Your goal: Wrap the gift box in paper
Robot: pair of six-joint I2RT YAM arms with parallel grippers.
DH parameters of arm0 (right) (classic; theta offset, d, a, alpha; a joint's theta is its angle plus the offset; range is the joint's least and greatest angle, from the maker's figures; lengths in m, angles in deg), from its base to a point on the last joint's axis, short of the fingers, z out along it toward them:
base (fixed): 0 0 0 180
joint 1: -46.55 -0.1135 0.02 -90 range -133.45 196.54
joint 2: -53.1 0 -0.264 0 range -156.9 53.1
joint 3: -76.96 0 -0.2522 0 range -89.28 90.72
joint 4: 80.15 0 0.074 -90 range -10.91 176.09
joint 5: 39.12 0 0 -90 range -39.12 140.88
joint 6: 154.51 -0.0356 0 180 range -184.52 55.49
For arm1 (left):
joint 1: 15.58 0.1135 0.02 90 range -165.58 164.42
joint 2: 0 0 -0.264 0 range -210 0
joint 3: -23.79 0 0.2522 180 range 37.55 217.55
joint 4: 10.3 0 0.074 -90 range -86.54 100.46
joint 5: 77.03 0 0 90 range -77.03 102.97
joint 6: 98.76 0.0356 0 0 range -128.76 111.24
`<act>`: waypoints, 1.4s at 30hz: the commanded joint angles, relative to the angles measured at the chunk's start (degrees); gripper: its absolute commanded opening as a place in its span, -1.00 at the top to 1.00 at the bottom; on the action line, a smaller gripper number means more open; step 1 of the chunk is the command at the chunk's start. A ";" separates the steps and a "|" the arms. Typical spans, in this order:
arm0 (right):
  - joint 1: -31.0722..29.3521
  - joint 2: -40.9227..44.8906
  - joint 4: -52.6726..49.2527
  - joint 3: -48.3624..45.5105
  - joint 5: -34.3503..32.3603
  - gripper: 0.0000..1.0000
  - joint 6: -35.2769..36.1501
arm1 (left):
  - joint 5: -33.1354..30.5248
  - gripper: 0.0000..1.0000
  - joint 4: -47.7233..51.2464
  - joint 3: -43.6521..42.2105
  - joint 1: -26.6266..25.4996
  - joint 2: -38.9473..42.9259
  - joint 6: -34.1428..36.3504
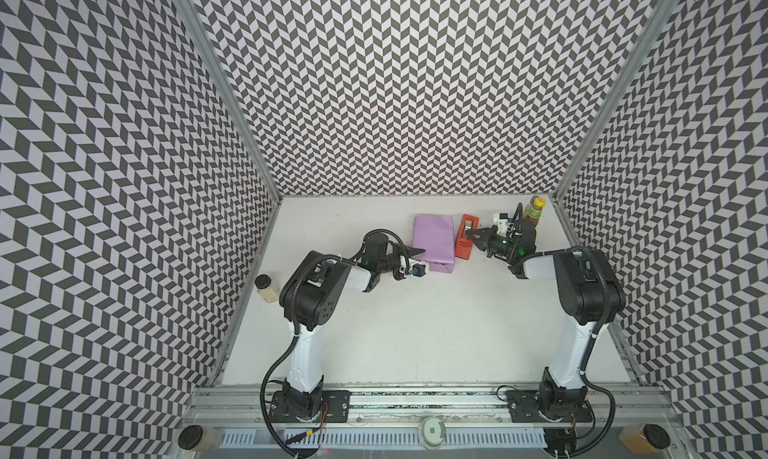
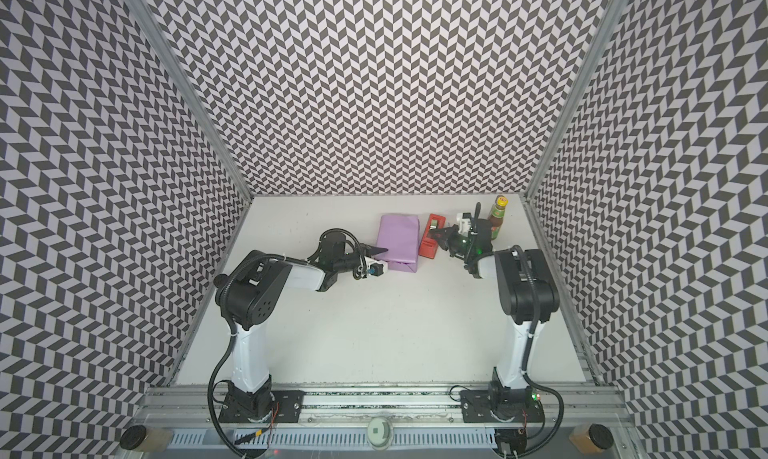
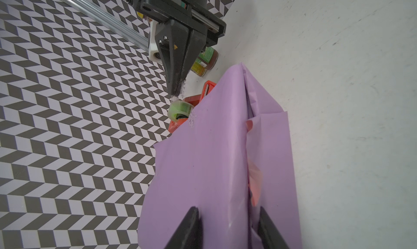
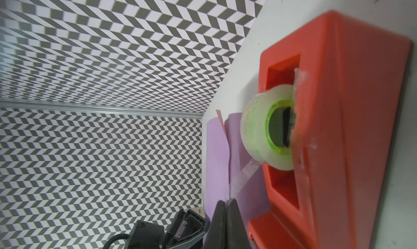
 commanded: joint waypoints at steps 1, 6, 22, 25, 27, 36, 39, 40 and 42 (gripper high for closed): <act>-0.14 1.30 10.38 -1.46 3.35 1.00 -4.85 | -3.46 0.18 8.42 -0.46 -0.27 -2.40 0.94; -0.18 2.47 10.88 -4.19 3.43 1.00 -4.45 | -3.50 0.18 8.48 -0.46 -0.27 -2.25 0.93; -2.66 5.85 13.94 -12.90 5.65 1.00 -3.30 | -3.73 0.18 8.60 -0.32 -0.34 -2.50 0.94; -3.48 6.30 13.94 -13.77 5.39 1.00 -3.13 | -3.74 0.18 8.60 -0.33 -0.33 -2.62 0.94; -3.92 6.66 13.58 -14.15 5.16 1.00 -2.74 | -3.74 0.18 8.60 -0.35 -0.31 -2.67 0.94; -4.47 6.92 10.07 -16.07 3.28 1.00 1.14 | -3.79 0.18 8.55 -0.28 -0.32 -2.76 0.84; -4.47 6.79 9.90 -16.38 3.27 1.00 1.62 | -3.90 0.18 8.49 -0.30 -0.36 -2.76 0.89; -4.49 6.73 9.99 -16.42 3.29 1.00 1.54 | -3.91 0.18 8.54 -0.37 -0.37 -2.76 0.94; -4.49 6.70 9.80 -16.29 3.28 1.00 1.80 | -3.99 0.18 8.59 -0.32 -0.37 -2.74 0.95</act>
